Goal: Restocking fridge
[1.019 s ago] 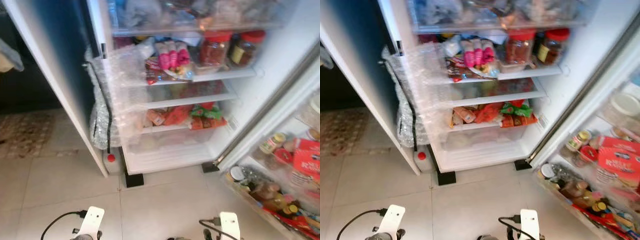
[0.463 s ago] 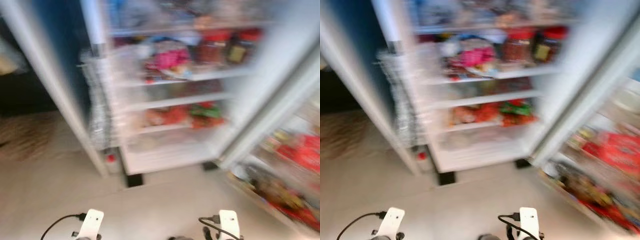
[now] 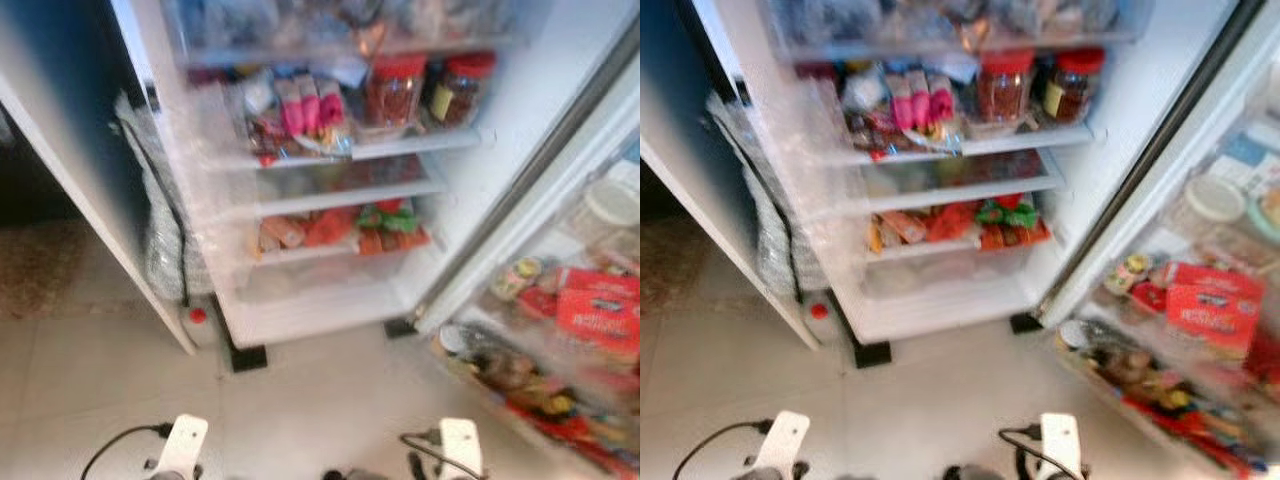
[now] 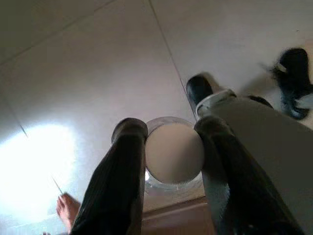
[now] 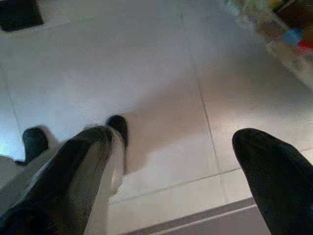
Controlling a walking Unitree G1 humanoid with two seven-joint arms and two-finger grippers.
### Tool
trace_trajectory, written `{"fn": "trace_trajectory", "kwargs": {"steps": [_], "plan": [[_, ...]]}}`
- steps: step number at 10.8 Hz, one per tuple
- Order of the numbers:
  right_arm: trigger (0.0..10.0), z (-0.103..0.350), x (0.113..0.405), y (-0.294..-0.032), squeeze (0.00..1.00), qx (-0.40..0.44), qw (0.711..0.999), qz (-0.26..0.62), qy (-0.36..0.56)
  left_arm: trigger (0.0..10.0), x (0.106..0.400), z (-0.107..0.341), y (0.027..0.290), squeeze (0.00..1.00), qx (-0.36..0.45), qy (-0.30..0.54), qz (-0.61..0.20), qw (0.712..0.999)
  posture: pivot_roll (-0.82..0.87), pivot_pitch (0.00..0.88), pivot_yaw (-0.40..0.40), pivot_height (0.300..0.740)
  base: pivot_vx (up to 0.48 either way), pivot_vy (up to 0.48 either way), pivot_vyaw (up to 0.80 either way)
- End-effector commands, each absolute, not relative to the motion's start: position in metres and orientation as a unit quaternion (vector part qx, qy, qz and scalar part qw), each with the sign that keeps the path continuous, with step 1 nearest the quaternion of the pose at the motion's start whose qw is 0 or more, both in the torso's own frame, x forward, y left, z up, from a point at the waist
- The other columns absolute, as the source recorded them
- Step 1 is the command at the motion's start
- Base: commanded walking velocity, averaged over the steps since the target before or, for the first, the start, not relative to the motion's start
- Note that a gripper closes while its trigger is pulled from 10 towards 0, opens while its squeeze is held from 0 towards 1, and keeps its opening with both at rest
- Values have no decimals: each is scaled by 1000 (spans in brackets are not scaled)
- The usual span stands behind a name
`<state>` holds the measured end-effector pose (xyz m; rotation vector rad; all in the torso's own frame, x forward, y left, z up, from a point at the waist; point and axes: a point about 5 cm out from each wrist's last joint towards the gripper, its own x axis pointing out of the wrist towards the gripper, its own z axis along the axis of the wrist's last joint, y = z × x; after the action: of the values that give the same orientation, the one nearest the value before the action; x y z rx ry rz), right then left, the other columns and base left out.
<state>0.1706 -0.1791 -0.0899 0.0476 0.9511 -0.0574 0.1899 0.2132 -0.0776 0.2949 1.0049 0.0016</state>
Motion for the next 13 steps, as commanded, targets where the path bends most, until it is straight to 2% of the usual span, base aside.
{"fn": "trace_trajectory", "kwargs": {"steps": [1,6,13], "plan": [[10000,-94,161,-184,0,24,880,-36,472,10000,184,-81,213,0,143,492,-1,859,-152,193,-45,740,0,-274,0],[10000,-94,161,-183,0,20,880,-34,473,10000,183,-81,213,0,144,492,-2,859,-153,187,-43,740,0,-270,0],[10000,-94,160,-183,0,19,881,-30,472,10000,184,-80,213,0,147,474,7,868,-157,178,-41,740,0,0,0]]}}
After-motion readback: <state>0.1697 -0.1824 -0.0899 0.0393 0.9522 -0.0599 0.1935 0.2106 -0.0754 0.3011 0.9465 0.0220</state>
